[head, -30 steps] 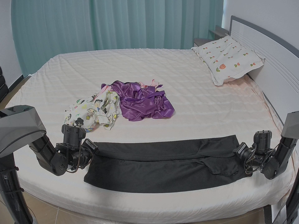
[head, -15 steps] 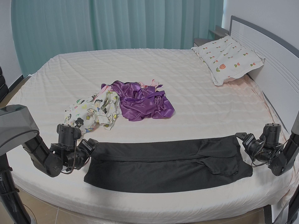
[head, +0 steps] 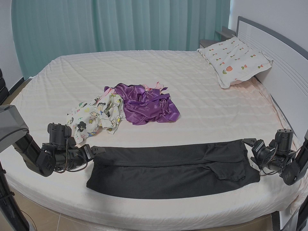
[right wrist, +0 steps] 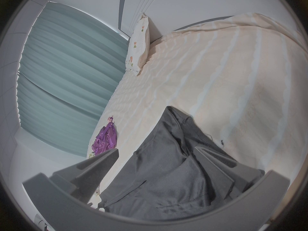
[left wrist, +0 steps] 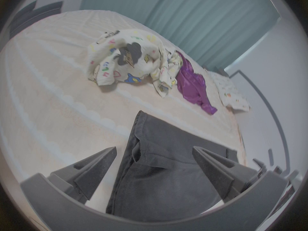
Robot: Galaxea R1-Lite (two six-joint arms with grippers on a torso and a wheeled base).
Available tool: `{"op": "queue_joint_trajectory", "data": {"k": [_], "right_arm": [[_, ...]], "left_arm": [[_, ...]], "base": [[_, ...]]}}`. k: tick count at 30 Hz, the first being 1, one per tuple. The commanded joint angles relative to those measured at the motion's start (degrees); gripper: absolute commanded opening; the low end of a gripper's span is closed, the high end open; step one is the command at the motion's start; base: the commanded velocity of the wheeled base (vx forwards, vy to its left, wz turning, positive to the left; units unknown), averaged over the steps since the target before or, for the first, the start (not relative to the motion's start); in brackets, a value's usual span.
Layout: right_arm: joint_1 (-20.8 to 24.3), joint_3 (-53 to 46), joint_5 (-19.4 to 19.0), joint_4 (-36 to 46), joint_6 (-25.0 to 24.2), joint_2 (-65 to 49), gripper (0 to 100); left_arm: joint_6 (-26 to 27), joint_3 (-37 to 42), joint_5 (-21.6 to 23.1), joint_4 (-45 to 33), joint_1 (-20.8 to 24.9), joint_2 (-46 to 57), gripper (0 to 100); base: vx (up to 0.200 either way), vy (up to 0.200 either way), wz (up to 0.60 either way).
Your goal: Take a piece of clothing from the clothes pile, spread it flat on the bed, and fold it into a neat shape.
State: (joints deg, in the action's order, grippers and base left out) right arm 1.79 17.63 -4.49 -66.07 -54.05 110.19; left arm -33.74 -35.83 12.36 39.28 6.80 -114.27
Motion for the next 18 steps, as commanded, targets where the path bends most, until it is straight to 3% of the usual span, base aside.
{"op": "queue_joint_trajectory", "data": {"k": [1, 13, 18], "right_arm": [[0.2, -1.8, -1.4, -0.1, -0.4, -1.0, 100], [-0.3, -2.0, -2.0, -0.2, -0.7, -0.9, 100], [-0.4, -2.1, -2.0, -0.2, -0.7, -0.3, 100]], "left_arm": [[6.4, -4.1, 1.5, -1.7, -1.3, -7.4, 100], [9.8, -10.6, 2.1, -5.8, -1.7, -11.4, 100], [10.8, -8.9, 6.1, -5.5, -1.5, -10.6, 100]], "base": [[0.000, 0.000, 0.00], [0.000, 0.000, 0.00], [0.000, 0.000, 0.00]]}}
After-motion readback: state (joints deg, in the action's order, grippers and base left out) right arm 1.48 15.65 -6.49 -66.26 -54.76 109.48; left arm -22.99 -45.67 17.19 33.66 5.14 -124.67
